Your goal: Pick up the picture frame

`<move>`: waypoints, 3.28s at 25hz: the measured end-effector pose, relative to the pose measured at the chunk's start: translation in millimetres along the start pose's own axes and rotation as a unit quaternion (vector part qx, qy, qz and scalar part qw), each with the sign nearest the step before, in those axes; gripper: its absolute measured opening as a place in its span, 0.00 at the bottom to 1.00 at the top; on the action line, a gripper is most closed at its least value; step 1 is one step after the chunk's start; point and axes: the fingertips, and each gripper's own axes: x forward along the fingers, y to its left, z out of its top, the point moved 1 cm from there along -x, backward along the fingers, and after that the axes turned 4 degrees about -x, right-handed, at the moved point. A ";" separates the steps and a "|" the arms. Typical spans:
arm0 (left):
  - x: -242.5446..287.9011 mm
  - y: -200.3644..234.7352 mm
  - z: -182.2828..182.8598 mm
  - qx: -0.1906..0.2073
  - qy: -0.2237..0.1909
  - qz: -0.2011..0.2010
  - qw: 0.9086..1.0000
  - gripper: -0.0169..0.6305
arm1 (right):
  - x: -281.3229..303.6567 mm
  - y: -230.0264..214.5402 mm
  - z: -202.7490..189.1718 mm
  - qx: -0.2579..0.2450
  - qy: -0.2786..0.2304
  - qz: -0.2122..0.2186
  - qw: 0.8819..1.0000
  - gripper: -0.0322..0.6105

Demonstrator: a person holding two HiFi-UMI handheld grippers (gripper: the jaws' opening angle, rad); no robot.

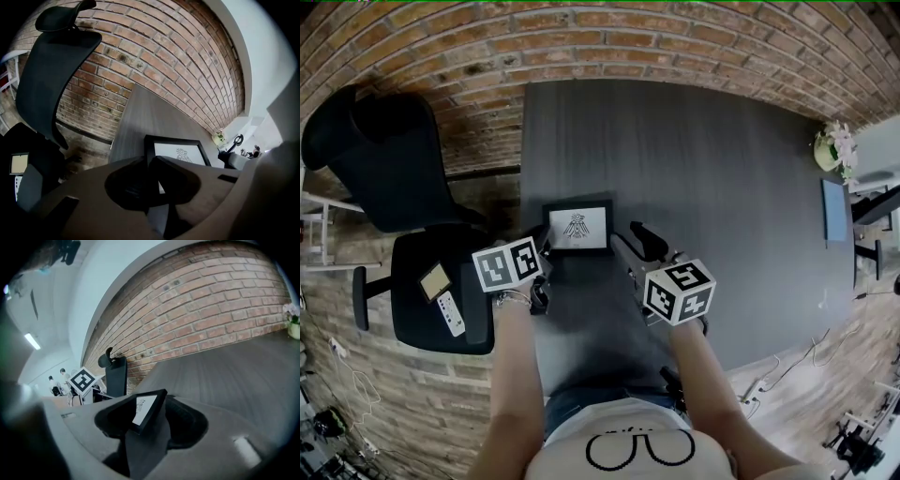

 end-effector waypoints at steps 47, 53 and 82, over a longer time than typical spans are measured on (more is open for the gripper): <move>-43.8 -13.3 18.7 0.033 -0.058 0.016 0.998 0.34 | 66.9 14.9 -31.1 0.345 0.073 0.130 0.927 0.14; -68.5 -21.9 22.7 0.075 -0.072 0.034 0.994 0.34 | 54.0 24.6 -15.3 0.338 0.050 0.135 0.930 0.12; -227.4 -114.0 50.0 0.200 -0.279 0.002 0.939 0.34 | -110.6 98.0 105.3 0.067 -0.162 0.092 0.980 0.11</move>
